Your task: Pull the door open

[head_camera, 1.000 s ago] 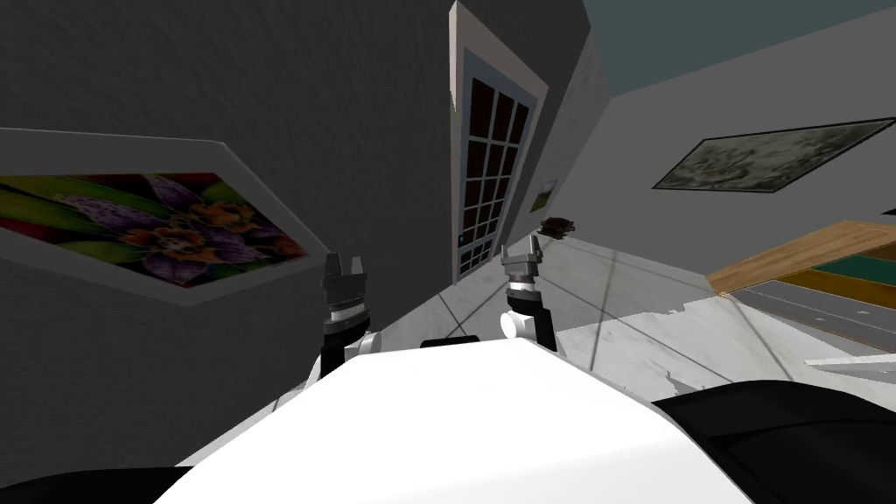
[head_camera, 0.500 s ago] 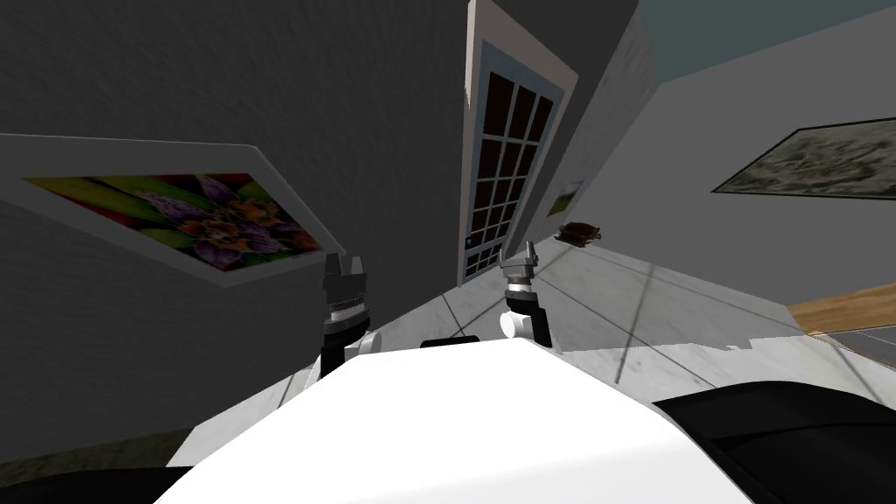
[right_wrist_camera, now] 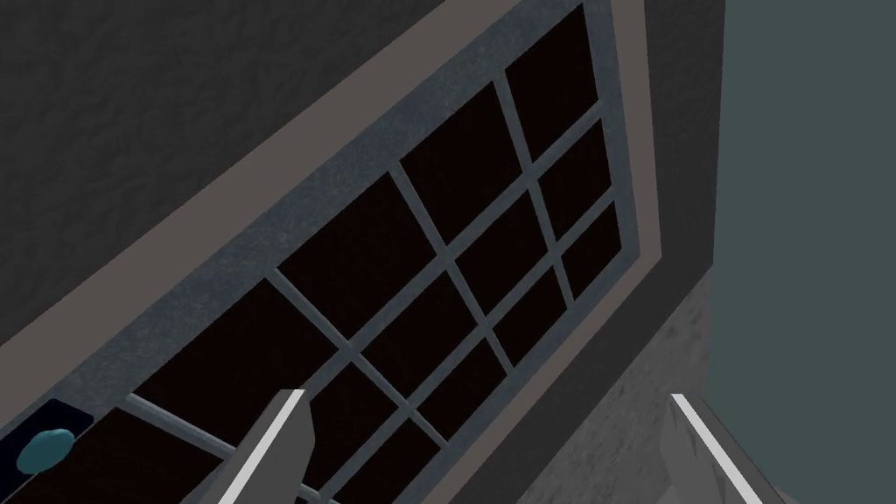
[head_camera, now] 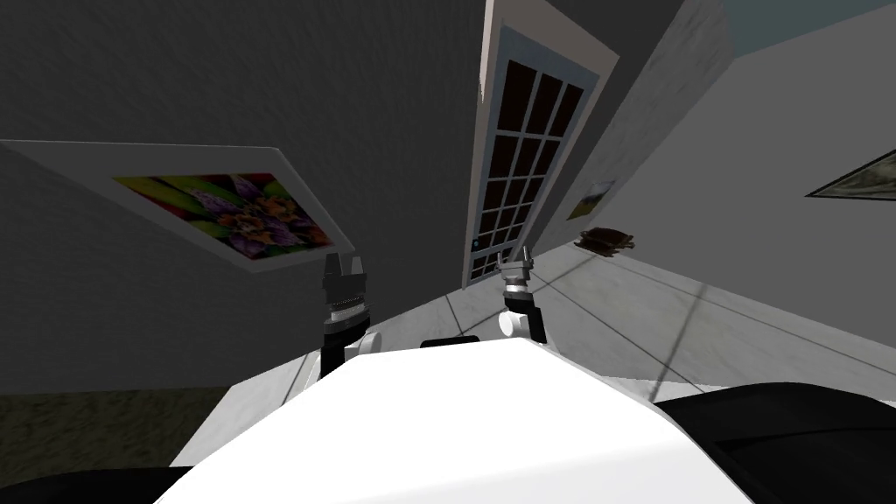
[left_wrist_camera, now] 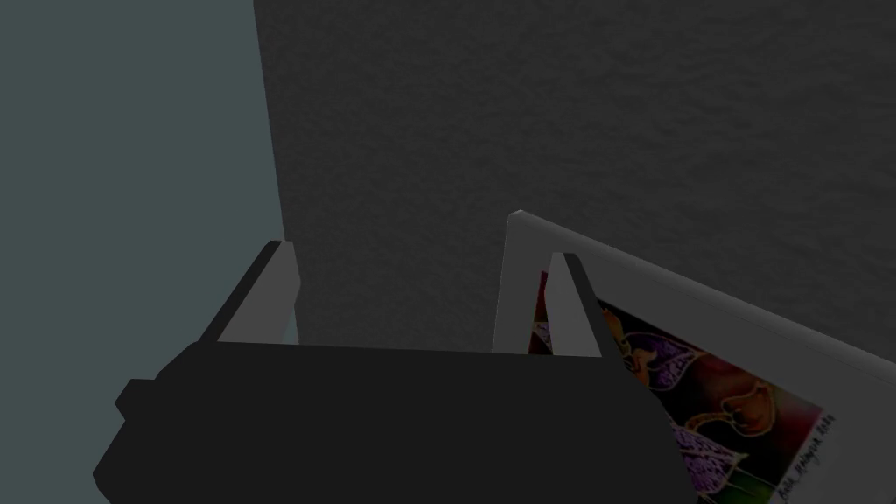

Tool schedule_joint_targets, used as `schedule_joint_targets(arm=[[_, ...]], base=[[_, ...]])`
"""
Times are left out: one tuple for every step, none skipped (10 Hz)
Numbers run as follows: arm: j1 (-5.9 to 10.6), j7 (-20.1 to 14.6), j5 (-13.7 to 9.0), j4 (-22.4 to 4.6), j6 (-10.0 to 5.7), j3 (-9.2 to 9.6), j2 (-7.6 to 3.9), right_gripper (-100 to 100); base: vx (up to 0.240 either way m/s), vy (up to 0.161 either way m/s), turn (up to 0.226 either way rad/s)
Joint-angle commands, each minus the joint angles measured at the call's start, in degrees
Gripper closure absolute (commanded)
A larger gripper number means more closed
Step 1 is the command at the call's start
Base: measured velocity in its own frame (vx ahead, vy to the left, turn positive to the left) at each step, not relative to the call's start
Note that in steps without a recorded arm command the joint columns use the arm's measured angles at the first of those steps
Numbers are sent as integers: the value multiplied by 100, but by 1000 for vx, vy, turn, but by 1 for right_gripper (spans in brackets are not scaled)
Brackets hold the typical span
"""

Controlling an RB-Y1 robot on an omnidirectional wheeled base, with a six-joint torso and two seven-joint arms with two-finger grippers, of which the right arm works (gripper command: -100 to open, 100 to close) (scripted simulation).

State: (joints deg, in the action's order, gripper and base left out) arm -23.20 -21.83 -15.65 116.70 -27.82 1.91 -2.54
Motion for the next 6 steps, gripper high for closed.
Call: schedule_joint_targets(arm=[[19, -155, -95, -211, -110, -9, -46, -100], [55, -248, -159, -353, -159, -23, -66, -100], [91, -340, -224, -495, -208, -37, -86, -100], [127, -433, -288, -637, -257, -52, -107, -100], [164, -526, -352, -779, -306, -66, -127, -100], [200, -619, -417, -921, -355, -80, -148, -100]], base=[[48, -109, 170], [51, -106, 242], [47, -108, 215], [41, -112, 184], [47, -109, 231], [45, -98, 186]])
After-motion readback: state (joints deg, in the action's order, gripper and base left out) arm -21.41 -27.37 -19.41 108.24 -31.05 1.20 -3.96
